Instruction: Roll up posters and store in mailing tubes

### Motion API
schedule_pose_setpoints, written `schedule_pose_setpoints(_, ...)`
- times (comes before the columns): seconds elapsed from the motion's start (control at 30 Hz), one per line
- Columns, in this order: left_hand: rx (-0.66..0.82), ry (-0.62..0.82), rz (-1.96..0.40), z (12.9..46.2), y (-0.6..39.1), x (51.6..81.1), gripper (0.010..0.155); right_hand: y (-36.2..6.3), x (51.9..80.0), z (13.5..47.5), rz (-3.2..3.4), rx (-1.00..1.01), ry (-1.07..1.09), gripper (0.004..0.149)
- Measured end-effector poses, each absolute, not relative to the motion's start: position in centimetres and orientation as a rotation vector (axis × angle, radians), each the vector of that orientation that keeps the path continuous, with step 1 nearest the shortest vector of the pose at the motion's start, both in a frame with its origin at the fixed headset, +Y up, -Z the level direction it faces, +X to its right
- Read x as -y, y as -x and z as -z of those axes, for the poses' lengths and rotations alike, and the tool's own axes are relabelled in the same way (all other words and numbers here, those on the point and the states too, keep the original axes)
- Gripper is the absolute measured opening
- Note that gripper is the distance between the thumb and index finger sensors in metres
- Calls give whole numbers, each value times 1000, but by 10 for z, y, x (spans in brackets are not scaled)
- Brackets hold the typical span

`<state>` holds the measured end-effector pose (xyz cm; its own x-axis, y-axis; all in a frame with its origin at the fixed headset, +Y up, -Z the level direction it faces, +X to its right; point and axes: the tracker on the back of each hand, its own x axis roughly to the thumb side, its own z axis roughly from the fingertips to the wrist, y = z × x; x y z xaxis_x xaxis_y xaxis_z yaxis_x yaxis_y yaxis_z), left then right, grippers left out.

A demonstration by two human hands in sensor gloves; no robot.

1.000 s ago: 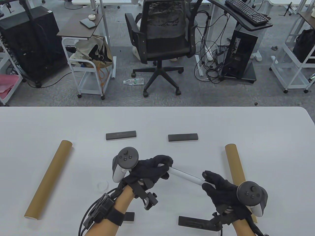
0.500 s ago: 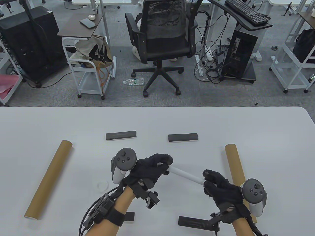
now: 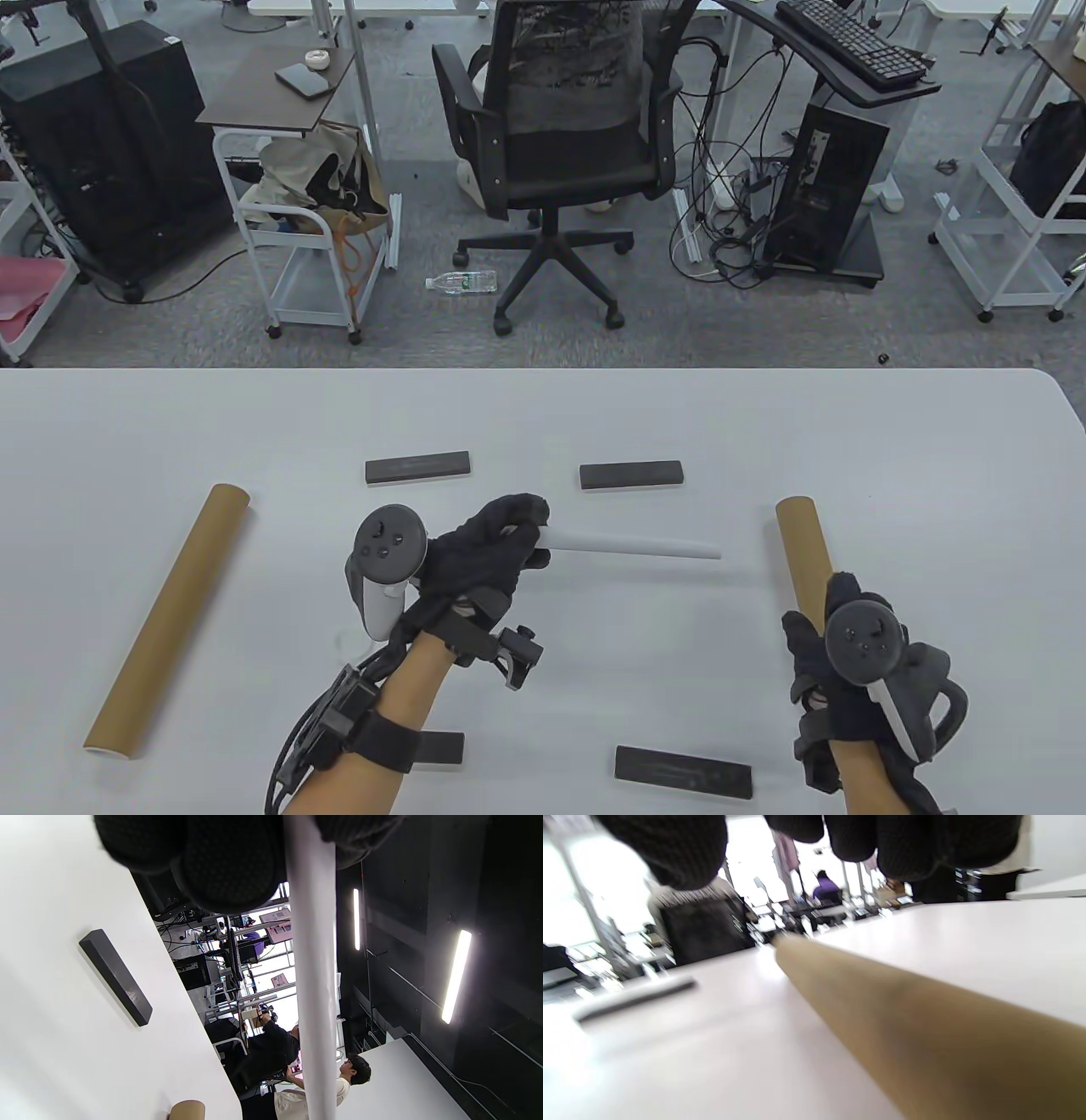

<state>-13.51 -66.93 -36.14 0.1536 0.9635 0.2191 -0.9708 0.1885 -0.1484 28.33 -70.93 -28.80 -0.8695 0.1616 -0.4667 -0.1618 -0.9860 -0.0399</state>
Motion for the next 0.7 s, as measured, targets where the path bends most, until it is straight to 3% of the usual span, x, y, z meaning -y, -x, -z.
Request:
schedule_pose_setpoints(0.13,300,-29,-1388,362,135,668,41,-299,739,301,-2871,-322,899,91)
schedule_pose_setpoints(0.33,322,-17,-1382,363,135,669,41,-305,759,308,-2822,-547,883,92)
schedule_pose_setpoints(0.47,297,-39,-1379,364,140,668,41,-303,747,306,-2847,-300,883,84)
schedule_pose_setpoints(0.7,119,-164,-1316,365,166,659,41,-292,722,299,-2729,-15,530,85)
